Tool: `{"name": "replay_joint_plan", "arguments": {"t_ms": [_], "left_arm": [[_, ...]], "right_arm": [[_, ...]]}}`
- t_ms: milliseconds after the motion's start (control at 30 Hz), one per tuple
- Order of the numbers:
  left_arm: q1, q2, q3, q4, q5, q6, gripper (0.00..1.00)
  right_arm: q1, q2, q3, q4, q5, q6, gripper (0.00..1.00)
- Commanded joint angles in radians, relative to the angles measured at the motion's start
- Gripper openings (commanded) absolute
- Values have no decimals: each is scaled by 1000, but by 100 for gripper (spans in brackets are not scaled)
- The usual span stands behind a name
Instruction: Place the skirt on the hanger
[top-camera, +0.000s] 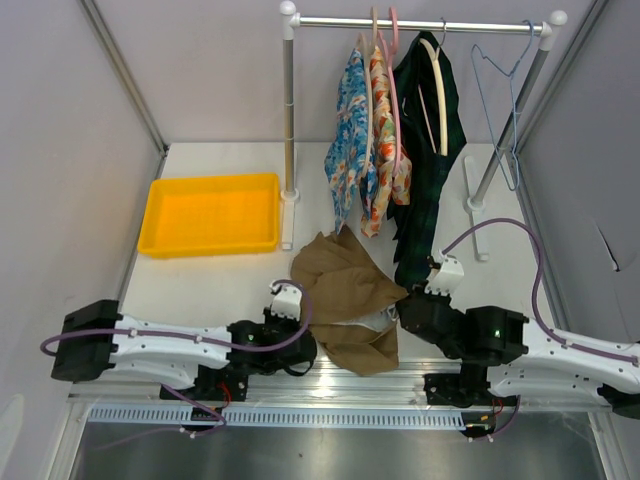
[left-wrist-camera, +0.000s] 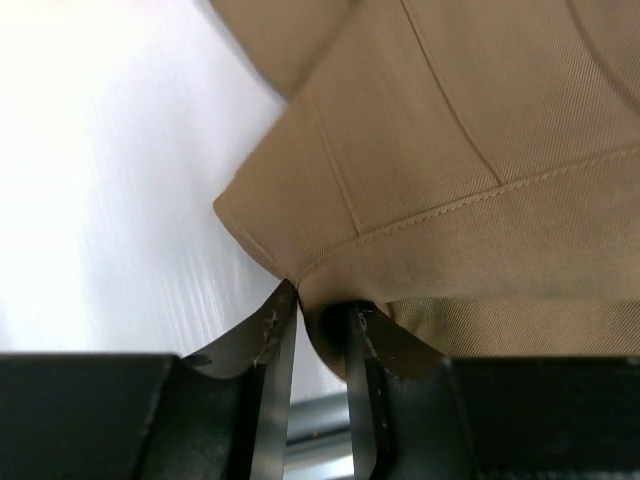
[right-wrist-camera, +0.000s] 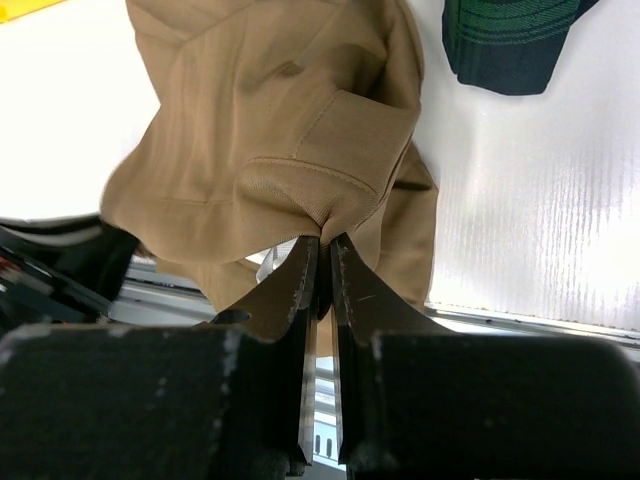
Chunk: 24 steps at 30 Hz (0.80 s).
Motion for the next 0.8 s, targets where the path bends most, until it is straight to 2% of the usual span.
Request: {"name": "replay_joint_plan", "arguments": {"t_ms": [0, 67, 100, 200, 267, 333, 400, 467, 533, 633, 733, 767], "left_arm": [[96, -100, 21, 124, -20, 160, 27], [150, -132, 19, 179, 52, 258, 22], [204, -160, 23, 219, 76, 282, 14], [290, -208, 35, 288, 210, 375, 0], [354, -258, 61, 319, 303, 427, 0], [409, -310, 88, 357, 473, 450, 0], [509, -340, 110, 382, 661, 454, 0], [608, -366, 167, 408, 788, 449, 0], [664, -367, 249, 423, 945, 444, 0], [745, -349, 353, 440, 1105, 428, 0], [808, -315, 446, 469, 1208, 399, 0], [843, -311, 460, 491, 1265, 388, 0]], "right_arm": [[5, -23, 57, -2, 60, -31, 2], [5, -42, 66, 13, 54, -63, 1], [2, -49, 72, 20, 52, -100, 1], [-9, -94, 98, 78, 17, -236, 1], [-17, -138, 110, 122, -12, -291, 1], [-46, -164, 139, 157, -50, -371, 2], [-76, -186, 193, 174, -78, -416, 3], [-127, -177, 251, 179, -118, -477, 3], [-171, -126, 357, 167, -141, -512, 3], [-207, -31, 493, 150, -184, -583, 2], [-268, 79, 596, 101, -207, -635, 0], [-323, 101, 651, 96, -225, -644, 0]]}}
